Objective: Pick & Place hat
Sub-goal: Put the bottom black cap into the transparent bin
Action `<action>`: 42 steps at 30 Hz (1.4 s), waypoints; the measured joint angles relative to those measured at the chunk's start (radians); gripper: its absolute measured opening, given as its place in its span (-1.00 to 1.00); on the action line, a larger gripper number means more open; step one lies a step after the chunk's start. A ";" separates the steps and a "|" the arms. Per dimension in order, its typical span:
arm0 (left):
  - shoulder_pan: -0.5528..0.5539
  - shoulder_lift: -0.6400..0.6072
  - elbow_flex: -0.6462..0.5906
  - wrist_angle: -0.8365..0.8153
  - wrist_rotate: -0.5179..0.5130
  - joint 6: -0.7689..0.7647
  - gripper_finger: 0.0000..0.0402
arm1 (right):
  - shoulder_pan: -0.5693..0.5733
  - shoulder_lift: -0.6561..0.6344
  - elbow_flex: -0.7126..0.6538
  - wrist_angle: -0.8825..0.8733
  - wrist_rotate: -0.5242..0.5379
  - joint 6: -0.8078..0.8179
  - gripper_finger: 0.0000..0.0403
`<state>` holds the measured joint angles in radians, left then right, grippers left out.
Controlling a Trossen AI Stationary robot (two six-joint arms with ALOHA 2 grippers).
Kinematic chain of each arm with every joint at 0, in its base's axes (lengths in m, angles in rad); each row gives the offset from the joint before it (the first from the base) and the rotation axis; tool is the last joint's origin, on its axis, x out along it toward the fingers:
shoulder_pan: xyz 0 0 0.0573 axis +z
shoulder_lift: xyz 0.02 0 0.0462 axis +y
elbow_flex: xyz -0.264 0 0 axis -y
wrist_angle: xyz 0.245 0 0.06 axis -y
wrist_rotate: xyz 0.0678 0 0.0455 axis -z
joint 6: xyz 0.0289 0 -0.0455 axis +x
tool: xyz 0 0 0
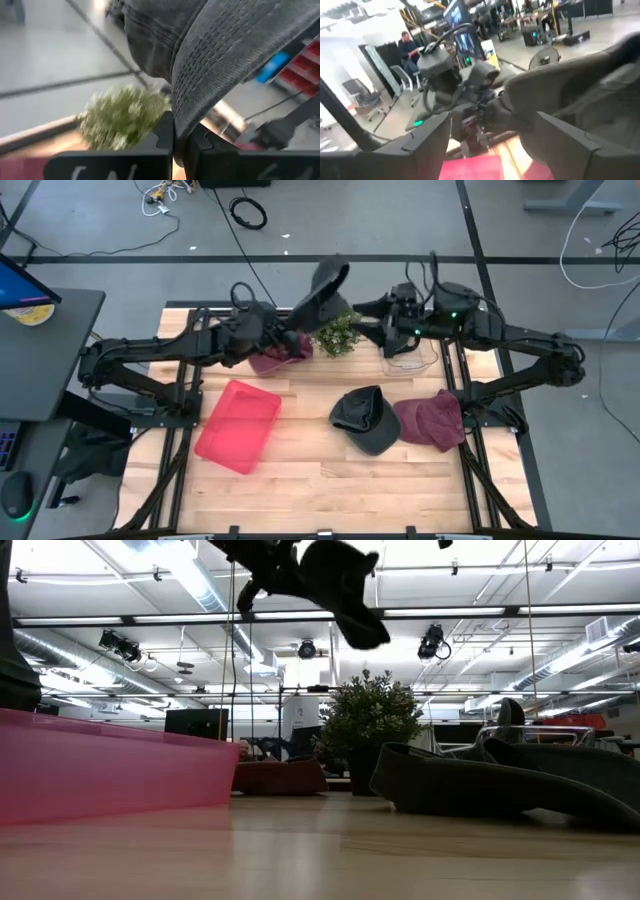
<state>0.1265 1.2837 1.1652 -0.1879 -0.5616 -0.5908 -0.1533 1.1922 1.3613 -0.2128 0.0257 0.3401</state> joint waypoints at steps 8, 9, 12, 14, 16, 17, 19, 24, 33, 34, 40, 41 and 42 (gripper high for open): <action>-0.038 0.033 0.074 -0.045 -0.103 0.319 -0.94 | 0.014 -0.021 0.000 -0.059 0.071 0.139 0.34; -0.044 0.040 0.103 -0.055 -0.124 0.385 -0.94 | 0.013 -0.026 0.000 -0.058 0.071 0.163 0.33; -0.070 0.091 0.212 -0.051 -0.243 0.618 -0.94 | 0.012 -0.037 0.000 -0.047 0.071 0.255 0.32; -0.080 0.139 0.294 -0.054 -0.333 0.787 -0.94 | 0.012 -0.037 0.000 -0.037 0.072 0.355 0.32; -0.082 0.196 0.380 -0.052 -0.408 0.946 -0.94 | 0.012 -0.033 0.000 -0.030 0.072 0.474 0.32; -0.082 0.226 0.418 -0.053 -0.436 1.012 -0.94 | 0.012 -0.028 0.000 -0.015 0.072 0.531 0.32; -0.079 0.289 0.498 -0.053 -0.480 1.130 -0.94 | 0.013 -0.017 0.000 0.018 0.072 0.614 0.32; -0.077 0.420 0.644 -0.056 -0.558 1.270 -0.94 | 0.013 -0.003 0.000 0.102 0.166 0.801 0.32; -0.044 0.485 0.720 -0.055 -0.574 1.195 -0.94 | 0.034 0.003 0.000 0.090 0.269 0.904 0.32; -0.039 0.485 0.721 -0.053 -0.569 1.178 -0.93 | 0.040 0.003 0.000 0.093 0.287 0.918 0.32; -0.031 0.482 0.721 -0.048 -0.514 1.143 -0.94 | 0.058 0.027 0.000 0.127 0.389 0.918 0.32; -0.031 0.482 0.721 -0.048 -0.499 1.126 -0.94 | 0.056 0.036 0.000 0.155 0.390 0.923 0.32; -0.034 0.482 0.721 -0.048 -0.489 1.115 -0.94 | 0.056 0.048 0.000 0.172 0.390 0.928 0.32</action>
<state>0.0922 1.7653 1.8862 -0.2359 -1.0504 0.5240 -0.0975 1.2406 1.3613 -0.0403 0.4156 1.2686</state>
